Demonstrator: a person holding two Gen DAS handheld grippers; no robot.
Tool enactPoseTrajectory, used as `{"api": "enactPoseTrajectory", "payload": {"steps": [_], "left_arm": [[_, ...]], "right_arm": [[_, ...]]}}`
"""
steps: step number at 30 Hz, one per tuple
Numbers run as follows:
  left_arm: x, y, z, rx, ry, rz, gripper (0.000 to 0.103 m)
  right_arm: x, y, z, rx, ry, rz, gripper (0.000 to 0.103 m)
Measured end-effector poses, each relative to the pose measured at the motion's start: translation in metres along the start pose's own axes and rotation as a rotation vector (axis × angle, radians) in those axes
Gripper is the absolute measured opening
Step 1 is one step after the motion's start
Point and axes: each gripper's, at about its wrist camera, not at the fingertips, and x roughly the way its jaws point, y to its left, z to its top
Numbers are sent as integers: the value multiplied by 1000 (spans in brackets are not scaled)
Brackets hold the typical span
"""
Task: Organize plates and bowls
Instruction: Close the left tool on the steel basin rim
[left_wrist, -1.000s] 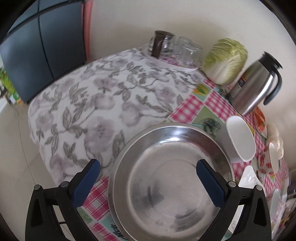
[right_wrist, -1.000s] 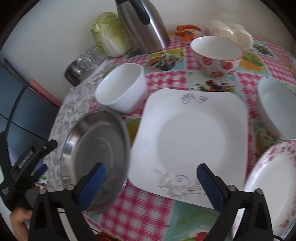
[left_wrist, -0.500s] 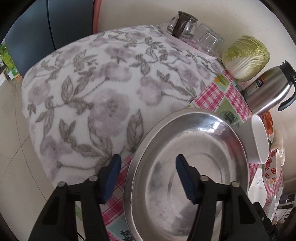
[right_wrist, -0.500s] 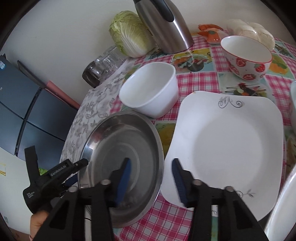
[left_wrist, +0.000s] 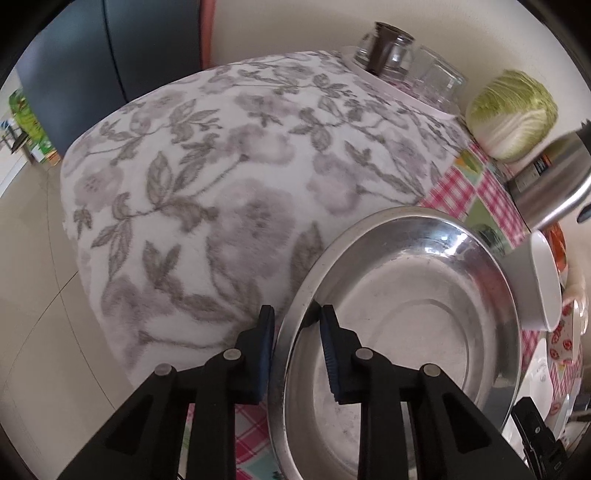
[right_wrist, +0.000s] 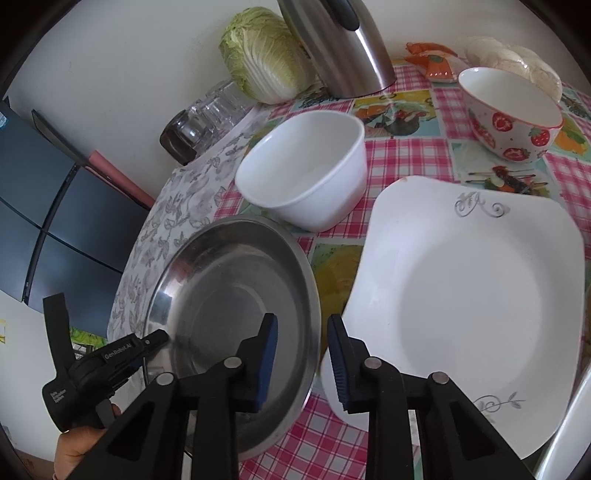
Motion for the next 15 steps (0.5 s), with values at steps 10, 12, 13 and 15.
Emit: {"api": "enactPoseTrajectory", "payload": {"steps": [10, 12, 13, 15], "left_arm": [[4, 14, 2, -55, 0, 7, 29], [6, 14, 3, -63, 4, 2, 29], [6, 15, 3, -64, 5, 0, 29], [6, 15, 3, -63, -1, -2, 29]], "right_arm": [[19, 14, -3, -36, 40, 4, 23], [23, 16, -4, -37, 48, -1, 20], [27, 16, -5, -35, 57, -3, 19], [33, 17, -7, -40, 71, -9, 16]]}}
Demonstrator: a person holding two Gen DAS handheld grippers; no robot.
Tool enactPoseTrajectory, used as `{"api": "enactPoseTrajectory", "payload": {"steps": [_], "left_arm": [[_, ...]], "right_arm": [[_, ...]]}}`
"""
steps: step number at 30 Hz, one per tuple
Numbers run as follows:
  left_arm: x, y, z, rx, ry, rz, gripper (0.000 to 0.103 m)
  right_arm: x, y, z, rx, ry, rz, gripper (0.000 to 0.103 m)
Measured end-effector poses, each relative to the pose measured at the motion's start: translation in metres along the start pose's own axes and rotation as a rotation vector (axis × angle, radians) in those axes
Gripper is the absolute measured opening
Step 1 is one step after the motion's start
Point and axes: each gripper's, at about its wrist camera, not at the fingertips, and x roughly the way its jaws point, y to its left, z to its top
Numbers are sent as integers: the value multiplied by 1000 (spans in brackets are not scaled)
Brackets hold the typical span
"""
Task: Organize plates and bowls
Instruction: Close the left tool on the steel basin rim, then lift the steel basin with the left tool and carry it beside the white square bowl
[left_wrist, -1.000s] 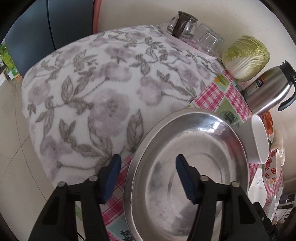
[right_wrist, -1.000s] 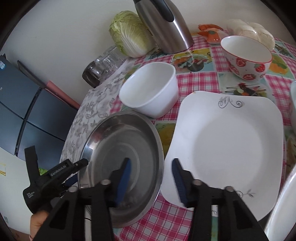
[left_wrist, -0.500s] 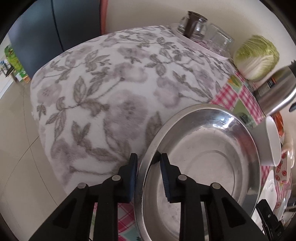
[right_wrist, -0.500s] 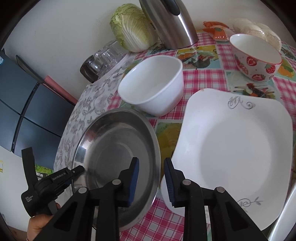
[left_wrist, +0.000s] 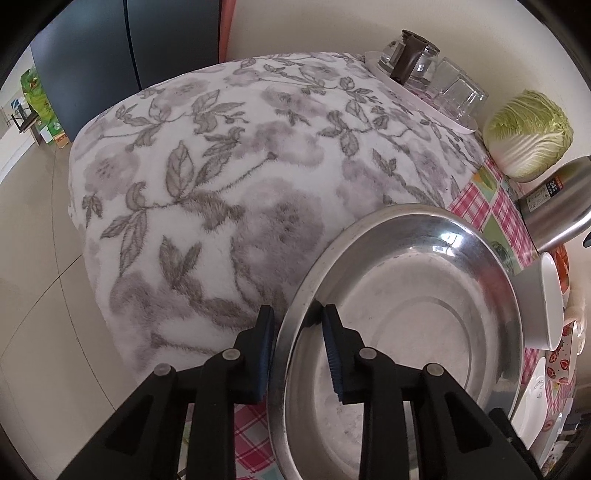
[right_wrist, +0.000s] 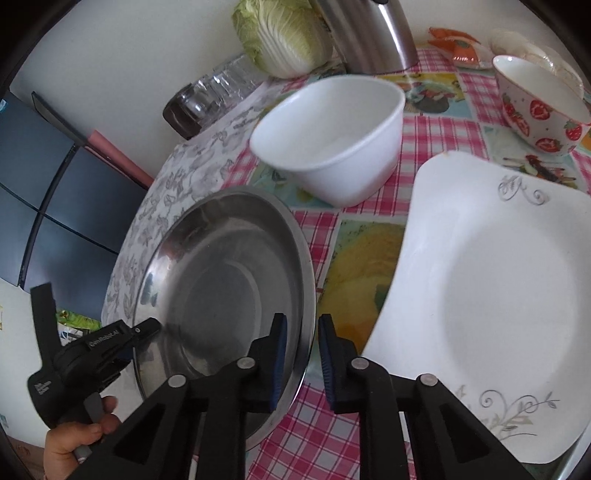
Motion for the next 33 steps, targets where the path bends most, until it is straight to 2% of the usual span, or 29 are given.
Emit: {"api": "enactPoseTrajectory", "payload": {"steps": [3, 19, 27, 33], "left_arm": [[-1, 0, -1, 11, -8, 1, 28], [-21, 16, -7, -53, -52, -53, 27], [-50, 10, -12, -45, -119, -79, 27], [-77, -14, -14, -10, -168, -110, 27]], "right_arm": [[5, 5, -2, -24, 11, -22, 12], [-38, 45, -2, -201, -92, -25, 13], [-66, 48, -5, -246, -143, -2, 13], [-94, 38, -6, -251, -206, 13, 14]]}}
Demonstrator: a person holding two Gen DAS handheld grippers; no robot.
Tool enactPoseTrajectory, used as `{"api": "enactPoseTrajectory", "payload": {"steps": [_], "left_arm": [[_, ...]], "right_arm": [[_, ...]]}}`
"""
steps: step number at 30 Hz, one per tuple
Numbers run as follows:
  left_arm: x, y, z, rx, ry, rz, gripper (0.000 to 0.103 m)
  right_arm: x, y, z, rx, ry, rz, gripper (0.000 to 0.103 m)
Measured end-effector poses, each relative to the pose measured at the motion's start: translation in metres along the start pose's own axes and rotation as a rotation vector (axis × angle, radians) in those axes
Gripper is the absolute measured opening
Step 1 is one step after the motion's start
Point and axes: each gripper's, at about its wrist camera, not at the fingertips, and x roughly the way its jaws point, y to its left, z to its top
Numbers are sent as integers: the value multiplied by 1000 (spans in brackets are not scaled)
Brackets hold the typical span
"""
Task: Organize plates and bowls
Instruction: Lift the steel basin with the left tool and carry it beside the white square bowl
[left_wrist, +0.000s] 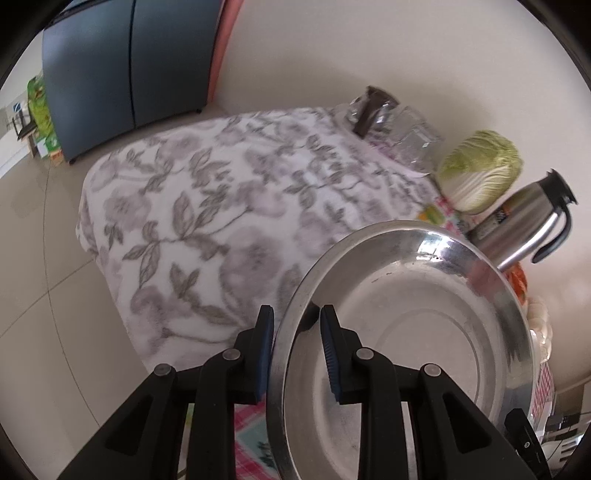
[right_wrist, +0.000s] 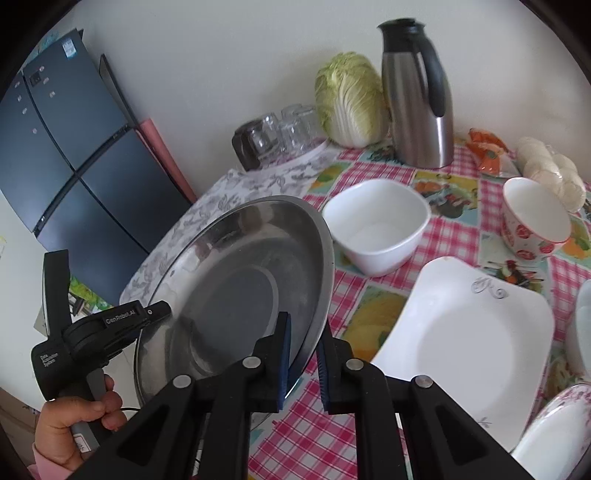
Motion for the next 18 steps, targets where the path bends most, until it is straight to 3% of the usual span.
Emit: {"api": "enactPoseTrajectory", "payload": {"steps": [18], "left_arm": [[-42, -160, -15, 269, -24, -160, 27]], "right_arm": [[-106, -102, 7, 182, -225, -83, 15]]}}
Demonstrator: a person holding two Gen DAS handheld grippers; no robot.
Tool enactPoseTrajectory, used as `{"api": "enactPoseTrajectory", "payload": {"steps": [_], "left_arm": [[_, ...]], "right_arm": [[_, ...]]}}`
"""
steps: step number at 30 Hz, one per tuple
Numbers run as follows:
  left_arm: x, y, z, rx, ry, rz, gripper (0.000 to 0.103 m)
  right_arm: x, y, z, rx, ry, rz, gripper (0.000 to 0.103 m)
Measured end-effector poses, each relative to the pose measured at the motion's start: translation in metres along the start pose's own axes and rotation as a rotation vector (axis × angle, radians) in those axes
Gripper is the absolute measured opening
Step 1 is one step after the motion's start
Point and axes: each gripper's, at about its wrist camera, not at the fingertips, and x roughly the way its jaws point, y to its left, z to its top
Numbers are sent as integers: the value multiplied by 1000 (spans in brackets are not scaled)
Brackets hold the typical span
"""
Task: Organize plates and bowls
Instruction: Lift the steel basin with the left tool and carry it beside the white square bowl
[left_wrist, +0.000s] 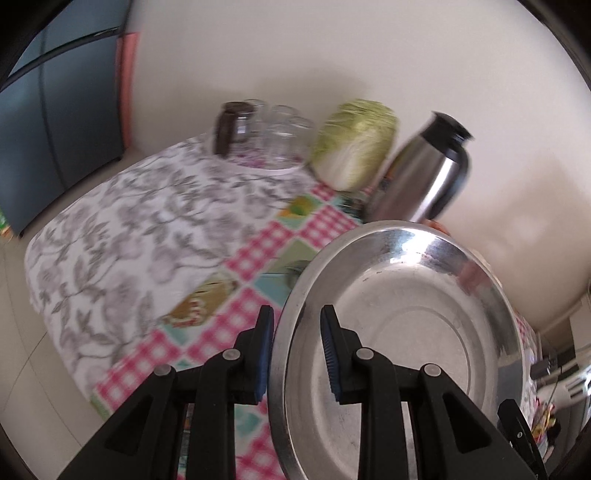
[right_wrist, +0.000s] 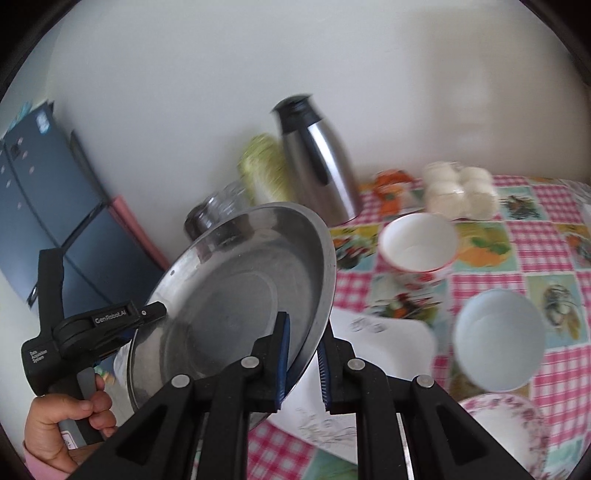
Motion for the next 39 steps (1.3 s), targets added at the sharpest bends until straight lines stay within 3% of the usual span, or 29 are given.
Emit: {"api": "enactPoseTrajectory", "payload": {"steps": [7, 13, 22, 27, 39], "left_arm": [[12, -50, -5, 56, 24, -53, 27], [30, -70, -20, 96, 65, -95, 27], [51, -55, -35, 80, 153, -107, 27], [63, -49, -45, 82, 205, -75, 27], [80, -45, -48, 83, 272, -69, 27]], "right_arm": [[-22, -41, 9, 64, -50, -60, 15], [-28, -71, 10, 94, -49, -110, 15], [-15, -79, 0, 91, 20, -145, 16], [-2, -75, -8, 59, 83, -184, 19], [26, -87, -22, 71, 198, -240, 19]]}}
